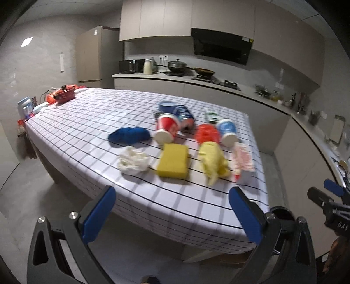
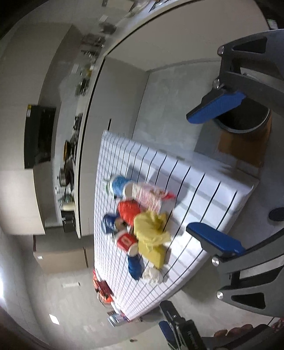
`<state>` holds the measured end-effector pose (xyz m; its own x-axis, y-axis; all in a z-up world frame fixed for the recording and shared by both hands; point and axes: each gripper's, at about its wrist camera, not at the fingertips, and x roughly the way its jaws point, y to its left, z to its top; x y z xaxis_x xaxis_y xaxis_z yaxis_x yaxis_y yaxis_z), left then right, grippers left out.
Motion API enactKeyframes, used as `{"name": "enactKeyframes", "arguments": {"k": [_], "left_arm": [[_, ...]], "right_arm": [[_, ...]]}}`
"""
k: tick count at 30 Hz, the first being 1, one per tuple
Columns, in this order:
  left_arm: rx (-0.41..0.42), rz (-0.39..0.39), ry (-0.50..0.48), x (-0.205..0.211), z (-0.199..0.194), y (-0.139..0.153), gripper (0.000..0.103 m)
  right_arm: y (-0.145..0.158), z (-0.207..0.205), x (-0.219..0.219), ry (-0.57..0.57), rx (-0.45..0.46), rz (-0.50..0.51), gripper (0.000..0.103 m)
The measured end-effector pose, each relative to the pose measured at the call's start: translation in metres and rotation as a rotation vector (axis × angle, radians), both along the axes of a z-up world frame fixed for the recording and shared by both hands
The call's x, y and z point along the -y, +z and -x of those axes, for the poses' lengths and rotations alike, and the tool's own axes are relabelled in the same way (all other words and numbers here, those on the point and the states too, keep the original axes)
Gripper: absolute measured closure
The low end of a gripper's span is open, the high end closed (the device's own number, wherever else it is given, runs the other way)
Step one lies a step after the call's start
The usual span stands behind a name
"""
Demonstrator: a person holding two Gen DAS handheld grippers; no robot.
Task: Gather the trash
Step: 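Grasp the white tissue with the left gripper while the right gripper grasps the yellow cloth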
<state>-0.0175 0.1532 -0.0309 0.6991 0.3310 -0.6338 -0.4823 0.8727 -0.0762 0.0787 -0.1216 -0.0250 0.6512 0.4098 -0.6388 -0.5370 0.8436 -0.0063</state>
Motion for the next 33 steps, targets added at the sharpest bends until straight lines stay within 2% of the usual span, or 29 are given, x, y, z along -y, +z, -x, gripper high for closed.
{"name": "enactKeyframes", "arguments": {"k": [2,11,19,23,29,31,33], "left_arm": [[-0.026,0.003,0.02,-0.019,-0.003,-0.006,0.0],[-0.062,0.022,0.048,-0.081,-0.02,-0.031,0.0],[-0.088,0.06,0.003,-0.119,-0.051,-0.059,0.001],[-0.096,0.103,-0.028,-0.135,-0.067,-0.075,0.009],[-0.12,0.138,-0.071,-0.151,-0.089,-0.094,0.02],[-0.124,0.158,-0.094,-0.154,-0.095,-0.099,0.028],[-0.119,0.144,-0.103,-0.152,-0.095,-0.099,0.035]], "right_arm": [[-0.001,-0.005,-0.021,0.029,-0.007,0.0,0.02],[-0.018,-0.029,-0.111,0.106,-0.028,0.005,0.026],[-0.038,-0.053,-0.172,0.116,-0.075,0.019,0.032],[-0.053,-0.068,-0.196,0.103,-0.108,0.034,0.038],[-0.077,-0.091,-0.218,0.048,-0.145,0.071,0.038],[-0.085,-0.098,-0.224,0.036,-0.164,0.084,0.043],[-0.091,-0.102,-0.228,0.028,-0.178,0.093,0.05]]}}
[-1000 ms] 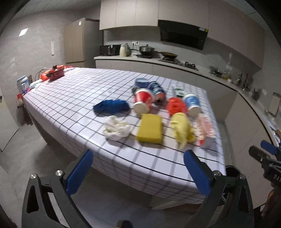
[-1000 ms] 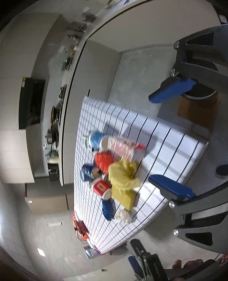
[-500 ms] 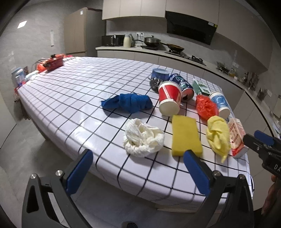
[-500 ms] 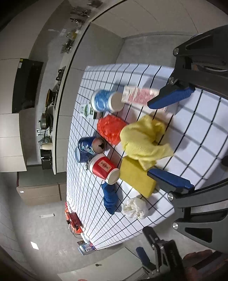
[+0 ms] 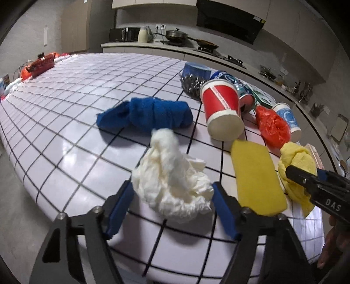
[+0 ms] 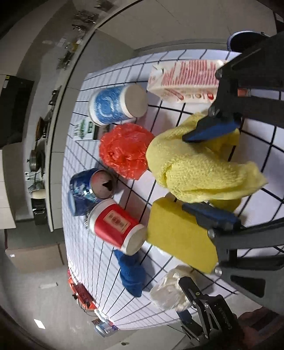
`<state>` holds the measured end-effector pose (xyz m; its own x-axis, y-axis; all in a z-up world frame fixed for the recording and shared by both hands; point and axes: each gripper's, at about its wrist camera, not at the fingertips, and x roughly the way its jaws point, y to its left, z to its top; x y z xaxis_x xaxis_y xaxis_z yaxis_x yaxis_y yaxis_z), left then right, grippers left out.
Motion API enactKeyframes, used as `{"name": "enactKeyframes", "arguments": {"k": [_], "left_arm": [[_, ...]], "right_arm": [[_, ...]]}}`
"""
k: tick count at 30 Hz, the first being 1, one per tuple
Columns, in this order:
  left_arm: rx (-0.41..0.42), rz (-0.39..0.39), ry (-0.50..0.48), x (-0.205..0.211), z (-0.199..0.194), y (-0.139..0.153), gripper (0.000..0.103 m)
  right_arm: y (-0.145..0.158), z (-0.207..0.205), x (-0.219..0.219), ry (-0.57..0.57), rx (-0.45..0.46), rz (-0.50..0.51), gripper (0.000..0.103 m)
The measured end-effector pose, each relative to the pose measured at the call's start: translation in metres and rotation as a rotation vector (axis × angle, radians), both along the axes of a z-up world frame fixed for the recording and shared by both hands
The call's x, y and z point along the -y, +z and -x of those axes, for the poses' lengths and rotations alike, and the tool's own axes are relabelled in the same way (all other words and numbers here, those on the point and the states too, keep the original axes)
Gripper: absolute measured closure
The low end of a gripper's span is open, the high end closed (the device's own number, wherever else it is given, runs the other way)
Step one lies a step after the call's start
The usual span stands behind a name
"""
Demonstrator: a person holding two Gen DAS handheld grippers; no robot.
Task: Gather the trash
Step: 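Grasp the white tissue with the left gripper while the right gripper grasps the yellow cloth, then carry tissue and cloth over the black bin and open both grippers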
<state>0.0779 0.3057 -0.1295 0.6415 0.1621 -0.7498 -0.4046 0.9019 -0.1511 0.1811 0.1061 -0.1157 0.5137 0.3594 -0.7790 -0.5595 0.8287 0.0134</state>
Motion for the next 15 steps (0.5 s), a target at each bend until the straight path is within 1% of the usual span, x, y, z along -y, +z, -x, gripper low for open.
{"name": "enactKeyframes", "arguments": {"k": [1,2,3,4,5,8,11,15], "left_arm": [[0.003,0.0,-0.012,-0.001,-0.002,0.0,0.047],[0.012,0.01,-0.025,-0.001,-0.001,0.001,0.064],[0.017,0.017,-0.032,-0.002,-0.003,0.002,0.07],[0.022,0.022,-0.037,-0.003,-0.002,0.004,0.073],[0.034,0.023,-0.04,-0.002,0.0,0.008,0.078],[0.061,0.009,-0.041,-0.001,0.005,0.021,0.079],[0.08,-0.017,-0.05,0.006,0.013,0.037,0.079],[0.092,-0.03,-0.066,0.013,0.016,0.054,0.079]], "right_arm": [[-0.003,-0.002,-0.001,-0.007,-0.001,0.005,0.052],[-0.003,-0.003,-0.002,-0.013,0.0,0.004,0.059],[-0.003,-0.004,-0.002,-0.016,-0.002,0.001,0.066],[-0.003,-0.005,-0.003,-0.016,-0.003,-0.004,0.068],[-0.002,-0.006,-0.003,-0.015,-0.002,-0.008,0.072],[0.003,-0.003,-0.003,-0.01,0.003,-0.015,0.076],[0.011,0.002,0.001,-0.007,0.014,-0.034,0.076],[0.031,0.011,0.011,-0.009,0.04,-0.07,0.076]]}}
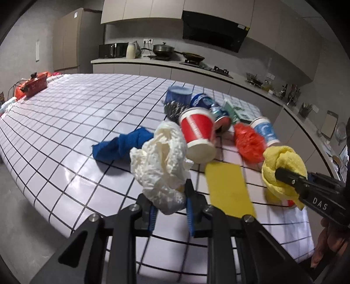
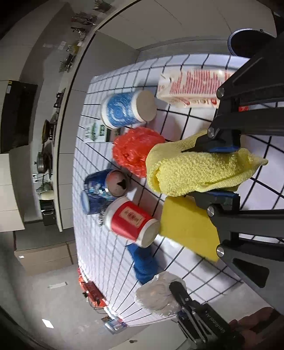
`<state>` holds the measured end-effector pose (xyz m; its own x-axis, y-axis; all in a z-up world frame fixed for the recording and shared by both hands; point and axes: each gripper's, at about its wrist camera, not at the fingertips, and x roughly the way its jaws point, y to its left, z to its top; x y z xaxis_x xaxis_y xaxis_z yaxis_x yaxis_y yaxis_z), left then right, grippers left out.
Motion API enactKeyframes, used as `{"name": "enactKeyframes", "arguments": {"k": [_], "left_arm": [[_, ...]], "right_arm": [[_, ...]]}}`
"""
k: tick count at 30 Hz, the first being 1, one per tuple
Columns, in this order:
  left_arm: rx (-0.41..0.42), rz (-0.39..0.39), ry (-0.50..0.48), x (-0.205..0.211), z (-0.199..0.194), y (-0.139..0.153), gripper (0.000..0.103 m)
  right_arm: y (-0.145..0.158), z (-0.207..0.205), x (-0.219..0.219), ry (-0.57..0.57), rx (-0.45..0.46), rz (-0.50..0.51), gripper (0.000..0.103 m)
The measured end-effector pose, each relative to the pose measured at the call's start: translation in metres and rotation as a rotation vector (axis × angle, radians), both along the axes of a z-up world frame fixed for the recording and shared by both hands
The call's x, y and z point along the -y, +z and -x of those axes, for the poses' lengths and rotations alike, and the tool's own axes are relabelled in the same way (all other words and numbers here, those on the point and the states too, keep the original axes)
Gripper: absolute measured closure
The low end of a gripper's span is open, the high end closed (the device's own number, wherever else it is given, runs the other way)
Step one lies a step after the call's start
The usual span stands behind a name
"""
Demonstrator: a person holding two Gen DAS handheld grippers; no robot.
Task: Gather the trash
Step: 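Carry tissue and cloth over the black bin and open both grippers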
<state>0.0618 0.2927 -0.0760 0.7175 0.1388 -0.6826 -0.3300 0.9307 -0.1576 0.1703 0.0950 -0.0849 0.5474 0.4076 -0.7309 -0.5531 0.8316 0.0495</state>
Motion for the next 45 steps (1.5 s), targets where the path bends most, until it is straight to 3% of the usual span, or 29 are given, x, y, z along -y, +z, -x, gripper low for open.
{"name": "enactKeyframes", "arguments": {"k": [7,12,26,35,40,45], "left_arm": [[0.042,-0.026,-0.049,0.038,-0.002,0.029,0.079],[0.067,-0.031,-0.121,0.085,-0.006,0.044,0.079],[0.103,-0.029,-0.366,0.232,-0.022,0.062,0.079],[0.052,0.024,-0.495,0.31,-0.043,0.039,0.079],[-0.004,0.044,-0.529,0.356,-0.05,0.015,0.079],[-0.092,0.095,-0.55,0.393,-0.064,-0.019,0.079]], "right_arm": [[0.042,0.014,0.04,-0.019,0.062,-0.057,0.076],[0.061,0.024,0.097,-0.077,0.091,-0.075,0.076],[0.077,0.05,0.267,-0.269,0.115,-0.083,0.075],[0.062,0.057,0.365,-0.345,0.09,-0.046,0.075],[0.036,0.05,0.416,-0.355,0.044,-0.028,0.075],[-0.001,0.037,0.446,-0.295,-0.016,0.001,0.075]]}}
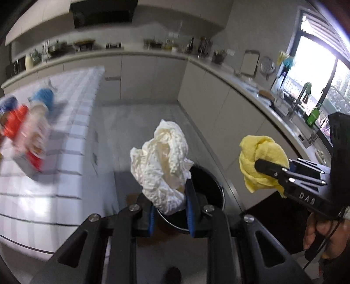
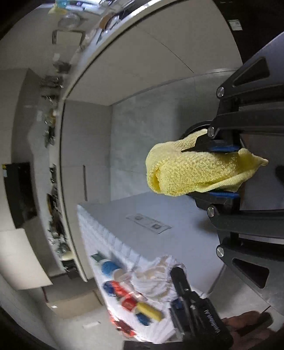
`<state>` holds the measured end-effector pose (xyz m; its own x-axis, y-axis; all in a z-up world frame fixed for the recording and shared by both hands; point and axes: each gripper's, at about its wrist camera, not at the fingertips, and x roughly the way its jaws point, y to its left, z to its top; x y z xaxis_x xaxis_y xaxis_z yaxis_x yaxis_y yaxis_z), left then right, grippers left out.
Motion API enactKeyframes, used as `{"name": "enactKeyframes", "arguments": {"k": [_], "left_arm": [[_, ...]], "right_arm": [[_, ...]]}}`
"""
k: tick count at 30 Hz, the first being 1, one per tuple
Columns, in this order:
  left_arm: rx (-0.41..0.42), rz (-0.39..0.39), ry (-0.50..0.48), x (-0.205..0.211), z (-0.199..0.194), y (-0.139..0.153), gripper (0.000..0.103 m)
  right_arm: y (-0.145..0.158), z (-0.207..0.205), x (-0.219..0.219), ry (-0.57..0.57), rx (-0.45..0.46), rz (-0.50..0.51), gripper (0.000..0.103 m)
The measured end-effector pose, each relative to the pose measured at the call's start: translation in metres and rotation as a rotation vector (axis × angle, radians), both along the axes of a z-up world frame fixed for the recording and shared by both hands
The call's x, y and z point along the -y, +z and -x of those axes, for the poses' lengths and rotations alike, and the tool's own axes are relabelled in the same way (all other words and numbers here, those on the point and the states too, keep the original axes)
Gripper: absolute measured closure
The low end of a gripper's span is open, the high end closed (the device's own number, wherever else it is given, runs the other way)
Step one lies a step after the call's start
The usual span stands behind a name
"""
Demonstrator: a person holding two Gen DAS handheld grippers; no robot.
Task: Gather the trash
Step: 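Carry tissue and cloth over the black bin and open both grippers, then move both tools back over the table toward the sponge and carton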
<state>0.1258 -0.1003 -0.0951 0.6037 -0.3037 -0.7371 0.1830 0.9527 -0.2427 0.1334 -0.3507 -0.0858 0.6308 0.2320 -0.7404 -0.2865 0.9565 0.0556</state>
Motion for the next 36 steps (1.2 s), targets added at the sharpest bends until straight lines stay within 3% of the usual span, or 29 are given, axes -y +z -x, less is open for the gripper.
{"name": "enactKeyframes", "arguments": {"k": [9,10,11,12,13,14,15,17,20,21,28,36], "left_arm": [[-0.176,0.023,-0.001,0.052,-0.038,-0.083,0.079],[-0.205,0.015,-0.018,0.059,-0.046,-0.098,0.077],[-0.225,0.017,-0.018,0.061,-0.051,-0.112,0.063],[-0.254,0.016,0.002,0.059,-0.056,-0.13,0.047],[-0.28,-0.009,0.035,0.057,-0.06,-0.139,0.024],[-0.308,-0.04,0.091,0.052,-0.062,-0.151,0.02],[-0.321,-0.033,0.131,0.045,-0.063,-0.156,0.019],[-0.34,-0.028,0.195,0.033,-0.059,-0.159,0.018],[-0.306,-0.063,0.201,0.032,-0.053,-0.15,0.011],[-0.303,-0.076,0.202,0.035,-0.054,-0.149,0.01],[-0.278,-0.083,0.218,0.043,-0.044,-0.126,0.004],[-0.221,-0.106,0.213,0.046,-0.034,-0.088,0.004]], "right_arm": [[-0.089,-0.051,0.029,0.205,-0.148,0.034,0.075],[-0.104,-0.06,0.029,0.23,-0.173,0.035,0.075],[-0.114,-0.067,0.028,0.248,-0.192,0.035,0.075],[-0.132,-0.078,0.028,0.276,-0.22,0.046,0.069],[-0.147,-0.085,0.026,0.298,-0.233,0.07,0.061],[-0.166,-0.095,0.027,0.302,-0.254,0.117,0.033],[-0.179,-0.104,0.032,0.284,-0.269,0.136,0.021],[-0.191,-0.119,0.045,0.236,-0.316,0.103,0.02],[-0.188,-0.124,0.05,0.202,-0.297,0.106,0.01],[-0.185,-0.124,0.051,0.195,-0.294,0.097,0.0],[-0.158,-0.122,0.058,0.096,-0.232,0.099,0.0],[-0.117,-0.101,0.061,0.035,-0.16,0.062,0.0]]}}
